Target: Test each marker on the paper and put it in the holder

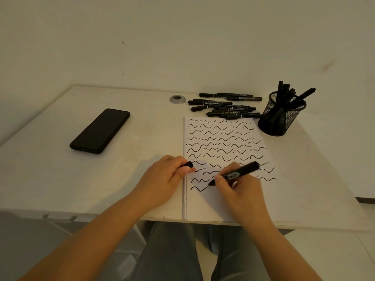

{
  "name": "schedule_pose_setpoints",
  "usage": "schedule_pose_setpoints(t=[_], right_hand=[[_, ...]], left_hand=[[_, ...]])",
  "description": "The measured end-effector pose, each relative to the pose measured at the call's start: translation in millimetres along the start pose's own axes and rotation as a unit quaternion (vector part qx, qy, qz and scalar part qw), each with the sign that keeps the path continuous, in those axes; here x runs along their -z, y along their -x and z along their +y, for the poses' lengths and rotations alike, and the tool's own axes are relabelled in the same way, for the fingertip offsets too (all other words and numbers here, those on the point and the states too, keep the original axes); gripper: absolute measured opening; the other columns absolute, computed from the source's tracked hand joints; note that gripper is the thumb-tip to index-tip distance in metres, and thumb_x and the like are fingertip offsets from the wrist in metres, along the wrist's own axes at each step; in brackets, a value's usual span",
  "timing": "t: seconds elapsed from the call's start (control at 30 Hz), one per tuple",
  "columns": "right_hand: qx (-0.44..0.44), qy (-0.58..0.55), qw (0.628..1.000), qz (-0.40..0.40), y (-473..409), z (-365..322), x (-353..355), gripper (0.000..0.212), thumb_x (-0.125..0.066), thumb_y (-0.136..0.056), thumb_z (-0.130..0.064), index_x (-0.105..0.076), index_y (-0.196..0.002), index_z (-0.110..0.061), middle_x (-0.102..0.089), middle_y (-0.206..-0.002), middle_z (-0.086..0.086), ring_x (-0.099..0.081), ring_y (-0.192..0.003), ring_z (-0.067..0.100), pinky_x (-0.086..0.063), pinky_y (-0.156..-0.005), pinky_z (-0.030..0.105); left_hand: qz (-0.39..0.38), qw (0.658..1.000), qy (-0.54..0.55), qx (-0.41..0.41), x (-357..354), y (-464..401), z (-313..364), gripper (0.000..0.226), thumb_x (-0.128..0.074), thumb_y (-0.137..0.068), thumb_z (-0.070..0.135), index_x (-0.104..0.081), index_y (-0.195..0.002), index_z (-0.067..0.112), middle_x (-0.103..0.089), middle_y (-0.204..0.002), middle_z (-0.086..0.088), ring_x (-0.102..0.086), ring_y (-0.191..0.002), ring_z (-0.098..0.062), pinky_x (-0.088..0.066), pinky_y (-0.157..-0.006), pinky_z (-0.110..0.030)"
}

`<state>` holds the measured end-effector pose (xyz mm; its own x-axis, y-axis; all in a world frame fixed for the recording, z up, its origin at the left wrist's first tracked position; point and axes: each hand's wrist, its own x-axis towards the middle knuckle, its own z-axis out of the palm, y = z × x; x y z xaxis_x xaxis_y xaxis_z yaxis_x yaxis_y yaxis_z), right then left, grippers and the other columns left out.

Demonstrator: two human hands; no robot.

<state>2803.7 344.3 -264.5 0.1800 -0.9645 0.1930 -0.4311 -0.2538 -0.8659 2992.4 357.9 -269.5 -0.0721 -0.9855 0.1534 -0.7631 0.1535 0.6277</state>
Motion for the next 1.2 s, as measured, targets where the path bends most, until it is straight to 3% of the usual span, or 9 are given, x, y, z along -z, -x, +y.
schedule_pose_setpoints(t=[0.13, 0.3, 0.4, 0.53, 0.63, 0.77, 0.87, 1.0, 1.2], right_hand=[[-0.062, -0.120, 0.989, 0.064, -0.3, -1.6, 14.9, 0.011, -0.061, -0.083, -0.022, -0.060, -0.073, -0.026, -0.063, -0.058, -0.007, -0.059, -0.060, 0.001, -0.044, -0.058, 0.012], [-0.091, -0.269, 0.959, -0.003, -2.9, -12.8, 23.3, 0.017, -0.060, -0.082, -0.014, -0.068, -0.070, -0.023, -0.059, -0.053, -0.002, -0.050, -0.048, 0.006, -0.042, -0.046, 0.015], [-0.091, -0.328, 0.940, -0.027, -1.8, -20.1, 22.6, 0.009, -0.062, -0.072, -0.030, -0.069, -0.068, -0.027, -0.059, -0.053, -0.001, -0.051, -0.049, 0.009, -0.042, -0.044, 0.018], [-0.098, -0.328, 0.939, -0.028, -2.3, -20.6, 20.7, 0.012, -0.061, -0.067, -0.037, -0.069, -0.067, -0.028, -0.060, -0.053, 0.000, -0.051, -0.049, 0.009, -0.042, -0.044, 0.018], [-0.088, -0.305, 0.947, -0.044, -2.1, -20.2, 18.2, 0.014, -0.061, -0.078, -0.023, -0.069, -0.067, -0.026, -0.060, -0.053, 0.001, -0.051, -0.048, 0.009, -0.041, -0.044, 0.018], [-0.065, -0.284, 0.955, -0.055, -1.5, -22.2, 17.8, 0.023, -0.058, -0.083, -0.014, -0.067, -0.063, -0.022, -0.060, -0.051, 0.002, -0.052, -0.046, 0.010, -0.040, -0.042, 0.018], [-0.093, -0.303, 0.947, -0.056, -5.8, -27.5, 20.0, 0.031, -0.054, -0.084, -0.023, -0.065, -0.055, -0.022, -0.056, -0.043, 0.001, -0.049, -0.040, 0.011, -0.039, -0.042, 0.019], [-0.110, -0.353, 0.929, -0.009, -11.0, -33.9, 18.0, 0.046, -0.045, -0.087, -0.011, -0.060, -0.044, -0.019, -0.047, -0.035, 0.002, -0.041, -0.031, 0.012, -0.035, -0.035, 0.018], [-0.065, -0.416, 0.906, 0.037, -12.0, -40.5, 13.7, 0.030, -0.047, -0.070, -0.016, -0.049, -0.040, -0.019, -0.041, -0.040, -0.001, -0.033, -0.033, 0.011, -0.029, -0.035, 0.018]], left_hand=[[0.035, 0.999, -0.009, 0.004, 1.6, 2.2, 1.2, 0.032, -0.037, -0.090, 0.043, -0.057, -0.107, 0.025, -0.056, -0.098, 0.010, -0.052, -0.089, -0.006, -0.039, -0.073, -0.012], [0.057, 0.996, -0.034, -0.058, -1.0, 9.1, 18.5, 0.045, -0.033, -0.082, 0.053, -0.059, -0.106, 0.025, -0.062, -0.096, 0.014, -0.050, -0.081, 0.001, -0.032, -0.069, -0.003], [0.052, 0.995, -0.041, -0.068, -1.6, 10.5, 27.3, 0.047, -0.032, -0.081, 0.054, -0.059, -0.107, 0.025, -0.063, -0.095, 0.013, -0.049, -0.078, 0.002, -0.030, -0.067, -0.002], [0.057, 0.995, -0.048, -0.067, -0.2, 11.6, 32.1, 0.048, -0.032, -0.080, 0.055, -0.059, -0.107, 0.026, -0.059, -0.090, 0.016, -0.048, -0.075, 0.001, -0.031, -0.065, -0.004], [0.052, 0.995, -0.049, -0.068, 0.0, 12.9, 36.9, 0.050, -0.031, -0.079, 0.056, -0.060, -0.106, 0.026, -0.058, -0.088, 0.017, -0.048, -0.073, 0.000, -0.032, -0.064, -0.005], [0.052, 0.990, -0.083, -0.104, 3.6, 12.9, 45.3, 0.036, -0.043, -0.087, 0.049, -0.062, -0.102, 0.023, -0.066, -0.087, 0.008, -0.058, -0.073, -0.009, -0.048, -0.064, -0.021], [0.065, 0.984, -0.092, -0.136, 7.8, 13.6, 53.7, 0.029, -0.051, -0.085, 0.041, -0.066, -0.096, 0.018, -0.066, -0.080, 0.005, -0.057, -0.068, -0.007, -0.045, -0.058, -0.018], [0.089, 0.979, -0.105, -0.151, 10.5, 14.2, 68.6, 0.036, -0.042, -0.086, 0.038, -0.068, -0.091, 0.014, -0.068, -0.074, 0.003, -0.061, -0.061, -0.011, -0.048, -0.052, -0.021], [0.070, 0.984, -0.081, -0.141, 12.1, 14.0, 79.0, 0.037, -0.039, -0.089, 0.042, -0.066, -0.091, 0.017, -0.064, -0.070, 0.007, -0.054, -0.058, -0.010, -0.047, -0.052, -0.025]])
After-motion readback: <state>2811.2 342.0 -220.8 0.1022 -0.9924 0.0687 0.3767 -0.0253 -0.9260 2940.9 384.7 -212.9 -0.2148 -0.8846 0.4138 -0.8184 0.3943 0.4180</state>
